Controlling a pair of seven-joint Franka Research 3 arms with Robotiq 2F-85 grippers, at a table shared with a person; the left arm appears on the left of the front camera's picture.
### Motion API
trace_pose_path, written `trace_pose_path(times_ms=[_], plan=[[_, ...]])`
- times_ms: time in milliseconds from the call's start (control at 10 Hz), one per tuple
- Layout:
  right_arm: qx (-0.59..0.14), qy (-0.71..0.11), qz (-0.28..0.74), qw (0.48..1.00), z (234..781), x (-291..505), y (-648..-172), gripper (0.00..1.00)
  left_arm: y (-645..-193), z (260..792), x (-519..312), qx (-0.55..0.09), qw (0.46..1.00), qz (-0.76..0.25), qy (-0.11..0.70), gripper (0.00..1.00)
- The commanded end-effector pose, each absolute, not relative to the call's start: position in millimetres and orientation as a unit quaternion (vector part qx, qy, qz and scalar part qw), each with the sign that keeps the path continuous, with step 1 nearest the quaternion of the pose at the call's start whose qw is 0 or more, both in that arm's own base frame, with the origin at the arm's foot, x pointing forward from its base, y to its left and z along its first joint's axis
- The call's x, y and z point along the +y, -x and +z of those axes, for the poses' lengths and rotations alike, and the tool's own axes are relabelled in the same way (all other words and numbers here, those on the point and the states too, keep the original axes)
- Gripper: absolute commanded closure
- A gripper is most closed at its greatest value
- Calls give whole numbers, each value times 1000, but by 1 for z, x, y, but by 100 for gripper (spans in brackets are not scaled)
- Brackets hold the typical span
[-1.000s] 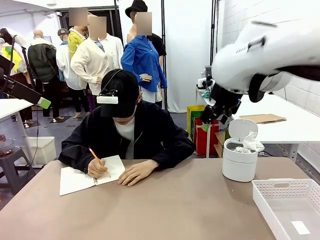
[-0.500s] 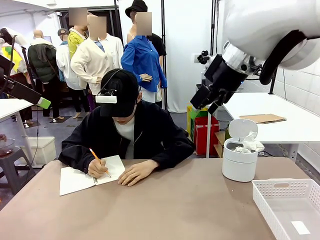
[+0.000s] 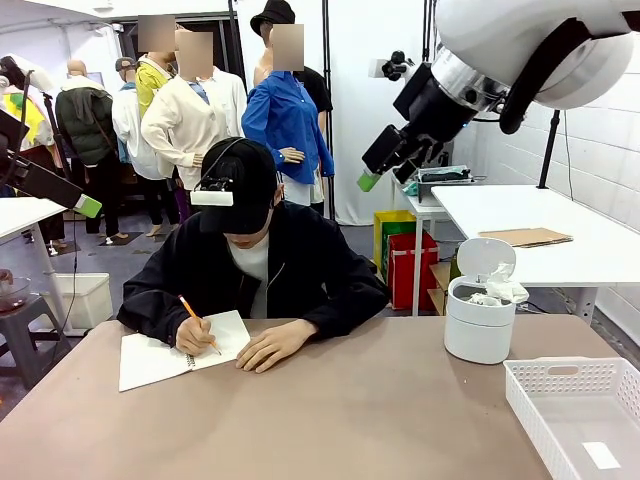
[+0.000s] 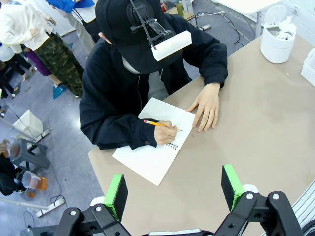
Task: Sort the paper based on its condition.
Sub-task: If a person hands you a paper, place it in the Organizing basket , and if it's crumpled, put it in the Trash can.
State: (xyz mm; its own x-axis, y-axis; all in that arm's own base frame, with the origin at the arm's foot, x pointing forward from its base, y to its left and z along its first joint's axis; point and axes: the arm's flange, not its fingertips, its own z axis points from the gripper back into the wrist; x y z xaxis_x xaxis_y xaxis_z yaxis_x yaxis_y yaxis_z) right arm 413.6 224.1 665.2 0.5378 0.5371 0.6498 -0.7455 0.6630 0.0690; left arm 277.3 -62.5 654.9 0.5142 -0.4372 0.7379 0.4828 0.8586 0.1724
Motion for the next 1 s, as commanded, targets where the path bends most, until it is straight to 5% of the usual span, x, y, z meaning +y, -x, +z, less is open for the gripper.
trace_pose_path(times_ms=[0, 900], plan=[[-320, -190, 397, 839, 665, 228, -427, 0, -276, 654, -61, -413, 871, -264, 29, 0], [-316, -172, 389, 848, 668, 233, -426, 0, -276, 654, -61, -413, 871, -264, 29, 0]])
